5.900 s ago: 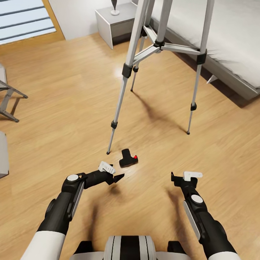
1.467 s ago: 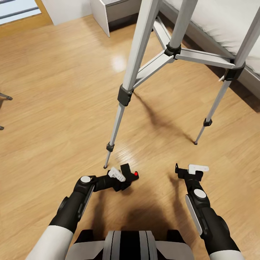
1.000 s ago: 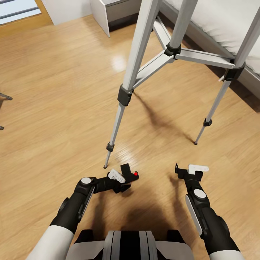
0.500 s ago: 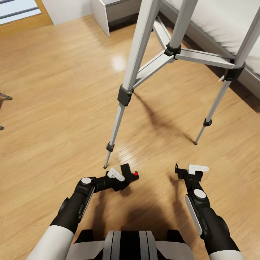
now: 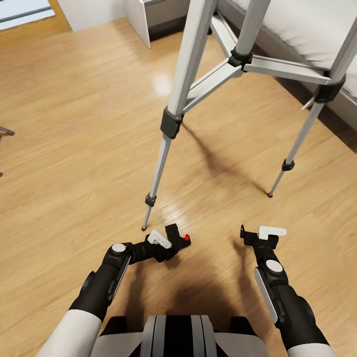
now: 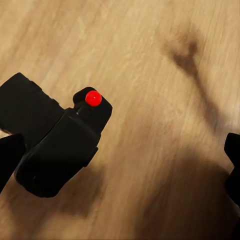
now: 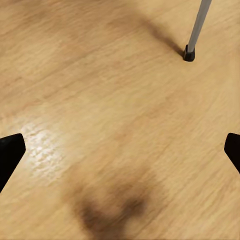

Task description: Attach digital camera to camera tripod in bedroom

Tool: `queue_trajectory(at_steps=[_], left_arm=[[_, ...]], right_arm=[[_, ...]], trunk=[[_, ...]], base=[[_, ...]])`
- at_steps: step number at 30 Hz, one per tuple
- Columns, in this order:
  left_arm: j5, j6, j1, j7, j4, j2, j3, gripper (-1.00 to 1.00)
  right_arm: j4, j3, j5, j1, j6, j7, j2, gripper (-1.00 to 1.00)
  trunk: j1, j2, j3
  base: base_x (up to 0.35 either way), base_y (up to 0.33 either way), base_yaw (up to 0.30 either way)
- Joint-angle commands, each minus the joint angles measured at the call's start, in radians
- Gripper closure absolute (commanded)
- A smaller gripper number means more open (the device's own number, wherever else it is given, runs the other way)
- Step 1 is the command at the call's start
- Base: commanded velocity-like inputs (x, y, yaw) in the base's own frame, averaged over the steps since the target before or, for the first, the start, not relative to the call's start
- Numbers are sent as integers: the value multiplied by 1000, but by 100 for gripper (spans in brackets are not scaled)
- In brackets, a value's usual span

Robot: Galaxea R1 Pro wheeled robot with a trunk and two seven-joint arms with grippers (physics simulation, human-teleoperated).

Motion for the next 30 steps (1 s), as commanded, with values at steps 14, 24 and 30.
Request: queue_trajectory(at_steps=[14, 24, 30], left_arm=[[-5, 6, 0, -4, -3, -4, 0, -100], [-8, 6, 0, -4, -5, -4, 1, -100], [-10, 6, 0, -4, -5, -4, 0, -100]], right_arm=[[-1, 1, 1, 0, 5, -3, -1, -100], [0, 1, 1, 0, 5, -4, -1, -100], [1, 1, 1, 0, 5, -3, -1, -100]], trunk=[[54, -98, -44], [92, -168, -76], [115, -210, -95]], base=[[0, 0, 0], [0, 0, 0], [0, 0, 0]])
